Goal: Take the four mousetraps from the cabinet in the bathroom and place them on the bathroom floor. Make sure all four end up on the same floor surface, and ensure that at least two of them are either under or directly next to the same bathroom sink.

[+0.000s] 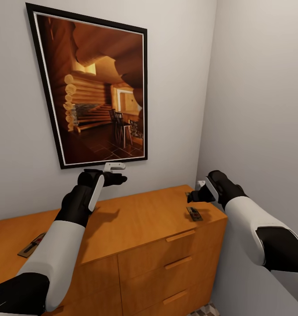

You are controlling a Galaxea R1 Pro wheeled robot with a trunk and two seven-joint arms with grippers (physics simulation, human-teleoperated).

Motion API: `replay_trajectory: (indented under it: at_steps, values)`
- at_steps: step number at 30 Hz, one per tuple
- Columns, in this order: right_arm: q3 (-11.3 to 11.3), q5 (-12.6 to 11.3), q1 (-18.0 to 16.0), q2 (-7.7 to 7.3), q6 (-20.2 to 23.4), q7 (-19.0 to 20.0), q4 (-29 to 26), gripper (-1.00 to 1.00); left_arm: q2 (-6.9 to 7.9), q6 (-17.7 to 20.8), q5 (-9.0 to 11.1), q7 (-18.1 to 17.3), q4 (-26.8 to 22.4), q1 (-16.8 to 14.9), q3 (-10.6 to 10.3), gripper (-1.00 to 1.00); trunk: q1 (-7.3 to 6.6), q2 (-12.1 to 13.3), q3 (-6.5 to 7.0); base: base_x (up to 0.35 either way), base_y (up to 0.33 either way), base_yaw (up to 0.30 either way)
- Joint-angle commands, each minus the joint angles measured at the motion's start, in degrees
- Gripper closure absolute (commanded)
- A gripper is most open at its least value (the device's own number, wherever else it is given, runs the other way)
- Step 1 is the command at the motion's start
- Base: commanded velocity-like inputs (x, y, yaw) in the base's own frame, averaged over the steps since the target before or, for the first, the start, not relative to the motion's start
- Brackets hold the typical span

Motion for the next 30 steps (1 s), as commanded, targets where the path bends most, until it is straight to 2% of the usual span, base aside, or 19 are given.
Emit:
replay_trajectory:
  at_steps: [1,22,29,30]
  values:
    - [0.3,0.3,0.0,-0.09,0.2,0.5,-0.1,-1.0,-0.01,0.2,0.2,0.0,0.0,0.0,0.0,-1.0,0.0,0.0,-0.07,0.0,0.0,0.0]
    - [0.3,0.3,0.0,-0.29,0.2,0.8,-0.1,-1.0,-0.01,0.2,0.3,0.0,0.0,0.0,0.0,-1.0,0.0,0.0,-0.07,0.0,0.0,0.0]
    - [0.3,0.4,0.6,2.0,0.2,0.5,-2.3,-1.0,0.05,0.3,0.4,0.4,1.6,0.1,0.2,-1.0,0.0,0.0,-0.07,0.0,0.0,0.0]
    - [0.3,0.4,0.6,1.72,0.2,0.6,-2.6,-1.0,0.05,0.3,0.4,0.4,1.4,0.1,0.2,-1.0,0.0,0.0,-0.07,0.0,0.0,0.0]
